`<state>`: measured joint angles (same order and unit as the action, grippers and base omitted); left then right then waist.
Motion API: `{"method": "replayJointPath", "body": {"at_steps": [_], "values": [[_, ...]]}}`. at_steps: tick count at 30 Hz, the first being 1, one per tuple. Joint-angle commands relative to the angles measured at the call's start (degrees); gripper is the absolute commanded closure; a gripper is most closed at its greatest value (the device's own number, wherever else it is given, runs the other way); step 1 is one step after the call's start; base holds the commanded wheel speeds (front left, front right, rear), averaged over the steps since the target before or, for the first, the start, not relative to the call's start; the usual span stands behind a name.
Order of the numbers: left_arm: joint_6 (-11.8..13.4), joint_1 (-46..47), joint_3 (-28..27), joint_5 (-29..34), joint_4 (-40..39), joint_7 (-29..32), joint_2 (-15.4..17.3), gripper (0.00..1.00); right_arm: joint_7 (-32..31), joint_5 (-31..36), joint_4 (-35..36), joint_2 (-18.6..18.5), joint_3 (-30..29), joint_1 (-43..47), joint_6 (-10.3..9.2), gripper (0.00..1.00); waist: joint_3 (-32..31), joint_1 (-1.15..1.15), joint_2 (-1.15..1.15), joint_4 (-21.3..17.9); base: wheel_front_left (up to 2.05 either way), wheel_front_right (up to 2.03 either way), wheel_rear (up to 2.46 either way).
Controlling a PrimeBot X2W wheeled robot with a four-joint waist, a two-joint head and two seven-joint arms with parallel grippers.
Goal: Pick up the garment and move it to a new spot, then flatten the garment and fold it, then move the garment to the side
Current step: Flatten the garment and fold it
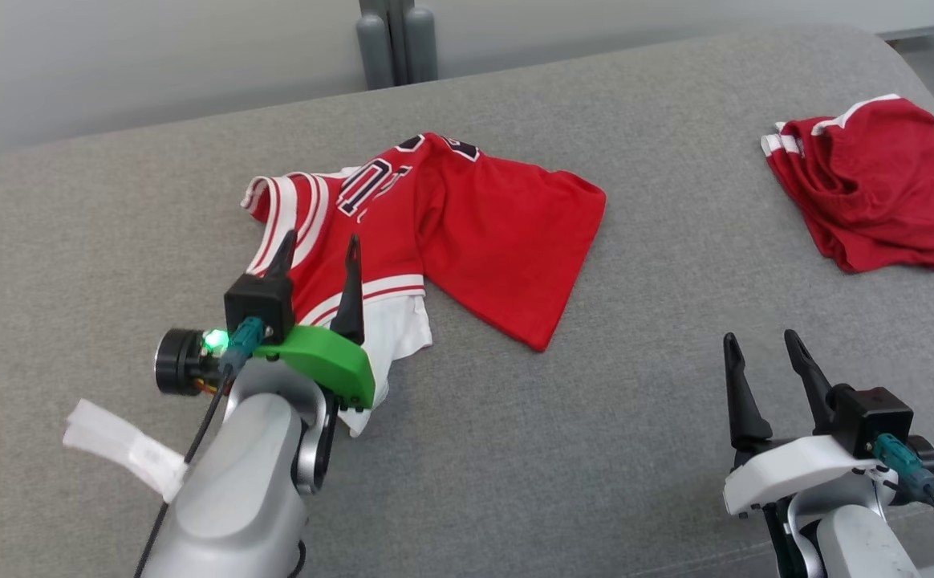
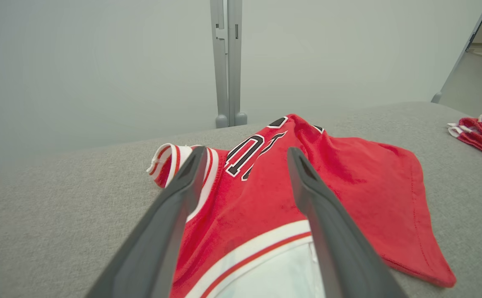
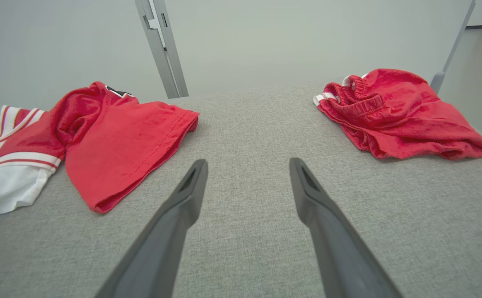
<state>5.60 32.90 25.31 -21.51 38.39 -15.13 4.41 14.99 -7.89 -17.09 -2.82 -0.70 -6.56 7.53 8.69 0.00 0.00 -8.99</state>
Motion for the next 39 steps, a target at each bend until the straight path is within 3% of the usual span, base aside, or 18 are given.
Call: {"method": "replayJointPath", "body": {"at_steps": [1,11,17,36,39], "values": [[0.6,-3.3,-0.9,0.1,-2.5,0.0,0.1,0.00,0.2,0.2,0.3,-0.2,-0.2,1.1,-0.09,0.00,-5.5,0.00,0.00,4.8,0.00,0.00,0.00],[2.6,-23.4,-4.9,0.0,-13.6,0.0,-0.1,0.00,0.3,-0.3,-0.2,-0.2,2.2,3.6,-0.09,0.00,-11.6,0.00,0.00,7.2,0.00,0.00,0.00],[3.4,-29.1,-7.0,-0.3,-17.6,0.0,-0.8,0.00,0.2,-1.7,0.0,-0.2,3.7,4.3,-0.09,0.00,-13.1,0.00,0.00,7.9,0.00,0.00,0.00],[3.1,-31.5,-7.0,0.0,-17.6,0.1,-1.2,0.00,0.2,-1.2,-1.0,-0.1,5.6,4.0,-0.09,0.00,-13.0,0.00,0.00,7.0,0.00,0.00,0.00],[1.8,-30.3,-5.0,-0.3,-14.8,3.2,-1.3,0.00,0.2,-1.4,-1.5,-0.1,5.9,3.7,-0.09,0.00,-12.2,0.00,0.00,6.3,0.00,0.00,0.00]]}}
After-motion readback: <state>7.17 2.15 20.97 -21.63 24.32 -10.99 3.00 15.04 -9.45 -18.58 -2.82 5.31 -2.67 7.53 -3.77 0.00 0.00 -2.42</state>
